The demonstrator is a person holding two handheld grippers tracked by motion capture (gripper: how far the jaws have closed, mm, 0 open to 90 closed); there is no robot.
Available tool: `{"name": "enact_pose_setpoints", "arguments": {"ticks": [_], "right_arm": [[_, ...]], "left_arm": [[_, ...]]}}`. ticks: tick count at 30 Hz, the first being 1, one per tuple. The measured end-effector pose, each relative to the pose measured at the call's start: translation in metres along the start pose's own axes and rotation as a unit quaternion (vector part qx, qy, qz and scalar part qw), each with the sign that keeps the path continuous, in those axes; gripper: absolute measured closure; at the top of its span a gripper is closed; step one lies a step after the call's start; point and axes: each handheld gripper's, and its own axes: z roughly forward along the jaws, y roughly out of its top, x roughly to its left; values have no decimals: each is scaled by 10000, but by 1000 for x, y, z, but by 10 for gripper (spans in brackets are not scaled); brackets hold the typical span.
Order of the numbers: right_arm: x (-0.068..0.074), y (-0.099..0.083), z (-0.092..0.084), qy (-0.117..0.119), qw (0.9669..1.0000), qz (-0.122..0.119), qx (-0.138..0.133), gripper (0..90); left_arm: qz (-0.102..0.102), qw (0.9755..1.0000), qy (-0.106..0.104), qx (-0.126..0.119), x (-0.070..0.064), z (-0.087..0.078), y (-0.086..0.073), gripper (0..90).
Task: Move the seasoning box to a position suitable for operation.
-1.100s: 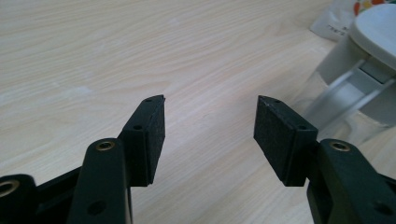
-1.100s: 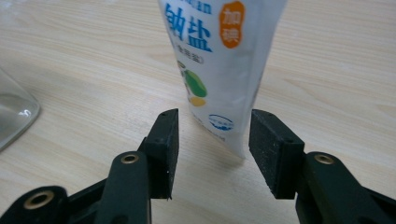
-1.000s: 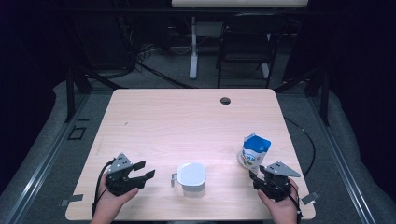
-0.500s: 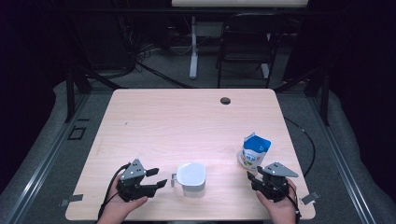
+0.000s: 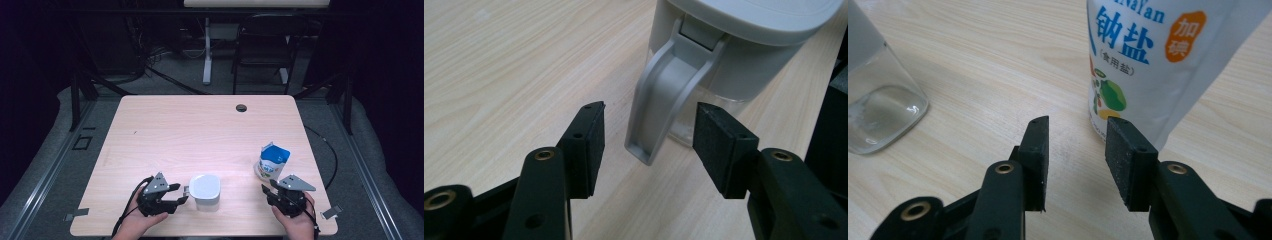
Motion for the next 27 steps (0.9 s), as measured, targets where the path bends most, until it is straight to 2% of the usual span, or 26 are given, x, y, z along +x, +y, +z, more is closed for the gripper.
{"name": "enact_pose_setpoints", "arguments": {"ticks": [3,7,10,12,15,17,21,24,27], "right_arm": [[2,0,-1,74,10000,-45,9,625],[4,0,-1,130,9999,-9,-39,611],[7,2,1,183,9998,-114,-13,610],[11,4,4,276,9995,-180,-31,616],[16,9,6,505,9985,-194,-65,644],[23,15,7,607,9976,-312,-98,658],[37,26,9,845,9950,-524,-101,681],[50,38,12,1086,9906,-828,-77,680],[61,49,13,1262,9858,-1096,-179,705]], "left_arm": [[21,10000,11,69,0,6,2,492],[136,9998,14,137,-1,12,5,585],[216,9997,41,107,-4,12,7,668],[199,9997,86,73,-5,12,6,676],[303,9993,184,121,-8,11,5,692],[351,9990,232,169,-10,10,6,696],[394,9987,259,202,-13,8,4,699],[409,9986,264,229,-12,6,3,700],[398,9986,281,221,-13,6,2,700]]}}
